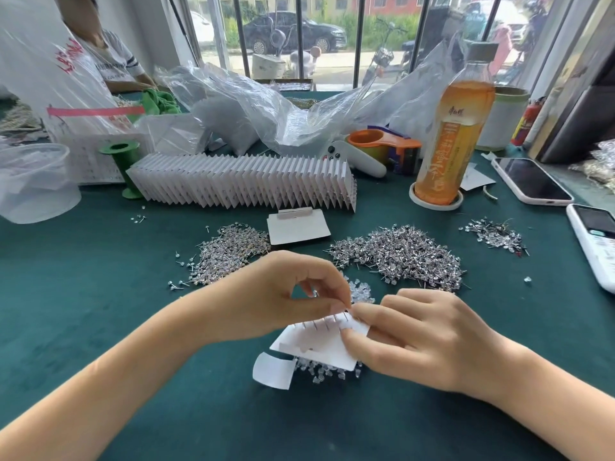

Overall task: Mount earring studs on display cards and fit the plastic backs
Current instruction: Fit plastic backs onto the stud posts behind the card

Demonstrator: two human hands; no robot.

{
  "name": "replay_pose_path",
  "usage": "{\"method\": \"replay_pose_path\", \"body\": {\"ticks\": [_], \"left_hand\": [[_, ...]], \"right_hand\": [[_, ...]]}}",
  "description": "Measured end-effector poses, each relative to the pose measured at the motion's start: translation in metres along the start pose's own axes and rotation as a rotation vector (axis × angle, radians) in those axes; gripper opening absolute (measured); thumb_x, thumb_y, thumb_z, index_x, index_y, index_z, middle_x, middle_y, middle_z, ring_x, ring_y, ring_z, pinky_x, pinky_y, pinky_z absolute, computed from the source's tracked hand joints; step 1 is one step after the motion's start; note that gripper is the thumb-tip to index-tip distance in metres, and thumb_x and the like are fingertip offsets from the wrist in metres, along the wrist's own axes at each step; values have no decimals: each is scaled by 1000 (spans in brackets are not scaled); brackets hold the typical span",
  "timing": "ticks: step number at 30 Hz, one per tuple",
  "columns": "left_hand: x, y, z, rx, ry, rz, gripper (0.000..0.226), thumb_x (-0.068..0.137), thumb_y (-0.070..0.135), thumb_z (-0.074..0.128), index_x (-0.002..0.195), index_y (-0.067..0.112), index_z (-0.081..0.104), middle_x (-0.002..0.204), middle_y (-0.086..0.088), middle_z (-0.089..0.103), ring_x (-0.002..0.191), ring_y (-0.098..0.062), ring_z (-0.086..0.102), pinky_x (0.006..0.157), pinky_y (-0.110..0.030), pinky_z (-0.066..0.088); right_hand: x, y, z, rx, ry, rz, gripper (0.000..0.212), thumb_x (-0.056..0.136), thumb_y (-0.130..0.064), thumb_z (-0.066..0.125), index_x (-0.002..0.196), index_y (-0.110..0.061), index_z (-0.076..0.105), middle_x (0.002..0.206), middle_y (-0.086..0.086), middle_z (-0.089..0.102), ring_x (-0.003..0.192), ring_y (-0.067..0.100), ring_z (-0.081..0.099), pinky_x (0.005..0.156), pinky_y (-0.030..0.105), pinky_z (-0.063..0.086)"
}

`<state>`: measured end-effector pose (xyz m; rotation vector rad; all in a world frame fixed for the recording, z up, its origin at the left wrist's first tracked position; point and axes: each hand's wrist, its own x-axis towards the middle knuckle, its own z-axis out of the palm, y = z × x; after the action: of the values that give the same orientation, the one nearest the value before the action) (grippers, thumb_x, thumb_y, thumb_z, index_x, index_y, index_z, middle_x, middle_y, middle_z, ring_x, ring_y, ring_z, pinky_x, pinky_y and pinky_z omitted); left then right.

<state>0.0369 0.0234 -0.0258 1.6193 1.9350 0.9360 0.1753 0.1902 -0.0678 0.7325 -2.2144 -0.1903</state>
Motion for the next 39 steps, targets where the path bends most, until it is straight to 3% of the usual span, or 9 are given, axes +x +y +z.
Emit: {"method": "replay_pose_path", "body": {"ticks": [7,12,17,25,28,32,39], "left_hand": [[0,-2,0,1,-28,-35,8,87,18,66,90,26,68,86,15,69,82,-2,64,77,-10,44],[0,-1,0,25,-15,-21,8,87,18,67,89,26,69,86,15,69,83,-1,64,76,-7,43],[0,0,1,29,-6,-22,7,87,17,66,90,23,69,86,17,69,83,0,63,75,-7,42],[0,1,1,9,-12,-37,7,88,18,66,90,24,68,86,17,69,84,-1,64,77,-9,44],[0,1,2,24,-8,-34,7,88,17,66,89,23,69,86,17,69,83,0,63,76,-8,43],[0,2,3,43,4,-28,8,88,17,66,88,25,68,86,17,69,83,1,62,75,-5,41],[0,2,3,64,8,-20,7,88,17,66,89,23,68,85,18,68,83,1,61,75,-5,40]], "right_hand": [[0,-2,-1,10,-41,30,27,81,1,64,102,-14,56,73,6,66,51,21,47,44,30,43],[1,-1,-2,14,-56,43,20,80,3,65,89,-13,74,71,7,66,49,22,46,42,32,43],[1,-2,-1,13,-51,32,24,82,2,63,101,-13,58,71,6,65,51,21,44,44,31,42],[0,-3,-2,15,-67,30,28,83,2,63,104,-13,54,72,6,65,52,21,43,45,29,39],[0,-2,-3,20,-71,38,28,82,2,64,104,-13,55,72,5,65,52,21,44,45,30,40],[1,-3,-4,17,-86,44,21,80,2,64,94,-12,72,69,6,64,50,21,44,43,31,41],[1,-4,-4,11,-99,46,21,80,1,65,94,-13,71,70,5,64,50,21,44,43,30,41]]}}
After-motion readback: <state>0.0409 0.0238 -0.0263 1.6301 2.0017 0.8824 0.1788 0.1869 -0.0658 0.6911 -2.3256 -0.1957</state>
